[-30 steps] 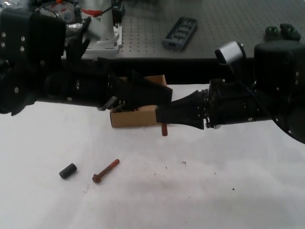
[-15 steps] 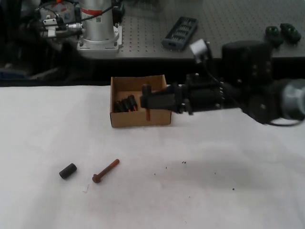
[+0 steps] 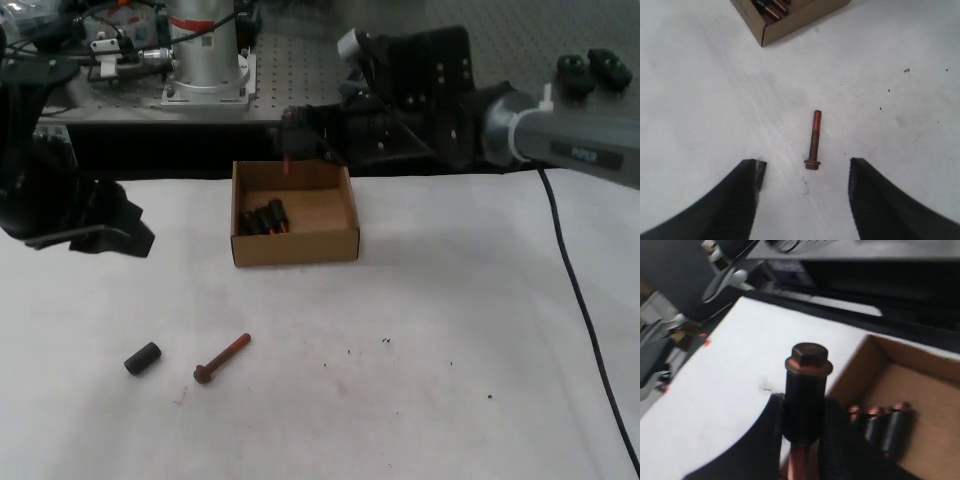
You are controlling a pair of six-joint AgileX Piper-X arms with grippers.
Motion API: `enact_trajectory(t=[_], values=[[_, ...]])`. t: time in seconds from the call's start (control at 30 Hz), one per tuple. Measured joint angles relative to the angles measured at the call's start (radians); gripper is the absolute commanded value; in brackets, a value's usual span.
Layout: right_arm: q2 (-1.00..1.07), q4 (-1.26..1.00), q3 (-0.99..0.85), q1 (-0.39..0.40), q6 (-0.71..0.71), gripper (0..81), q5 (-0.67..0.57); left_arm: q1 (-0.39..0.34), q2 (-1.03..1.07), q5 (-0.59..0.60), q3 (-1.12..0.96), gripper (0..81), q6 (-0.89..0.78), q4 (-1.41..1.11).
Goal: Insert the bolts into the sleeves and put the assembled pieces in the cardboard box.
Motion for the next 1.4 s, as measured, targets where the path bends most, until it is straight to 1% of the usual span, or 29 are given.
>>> enact_trajectory(t=[0.13,0.37,0.73,0.9,0.97,1.0,1.03,1.07,1.13,1.17,1.2,1.23,1.4], values=[[0.016,0.019,-0.037,0.000,-0.042,4.5,0.084,0.000,-0.003,-0.001,0.000,37.0,0.000,0.022],[0.018,0.062,-0.044,0.000,-0.075,4.5,0.126,0.000,-0.027,-0.004,0.000,37.0,0.000,0.034],[0.033,0.167,-0.047,0.008,-0.111,4.5,0.150,0.000,-0.030,-0.004,0.000,36.8,0.000,0.034],[0.036,0.172,-0.047,0.026,-0.181,4.3,0.152,0.000,-0.030,-0.004,0.000,36.8,0.000,0.034],[0.036,0.172,-0.047,0.032,-0.192,0.5,0.144,0.000,-0.030,-0.004,0.000,36.8,0.000,0.034],[0.036,0.172,-0.047,0.035,-0.194,2.9,0.139,0.000,-0.030,-0.004,0.000,36.8,0.000,0.034],[0.036,0.172,-0.047,0.037,-0.198,9.2,0.132,0.000,-0.030,-0.004,0.000,36.8,0.000,0.034],[0.036,0.172,-0.047,0.037,-0.200,17.7,0.127,0.000,-0.030,-0.004,0.000,36.8,0.000,0.034],[0.036,0.173,-0.047,0.037,-0.202,37.9,0.126,0.000,-0.030,-0.004,0.000,36.8,0.000,0.034],[0.036,0.181,-0.047,0.037,-0.200,46.3,0.158,0.000,-0.030,-0.004,0.000,36.8,0.000,0.034],[0.036,0.186,-0.047,0.037,-0.200,50.4,0.193,0.000,-0.030,-0.004,0.000,36.8,0.000,0.034],[0.036,0.195,-0.047,0.037,-0.200,52.1,0.227,0.000,-0.030,-0.004,0.000,36.8,0.000,0.034],[0.036,0.228,-0.049,0.037,-0.200,50.1,0.284,0.000,-0.030,-0.004,0.000,36.8,0.000,0.034]])
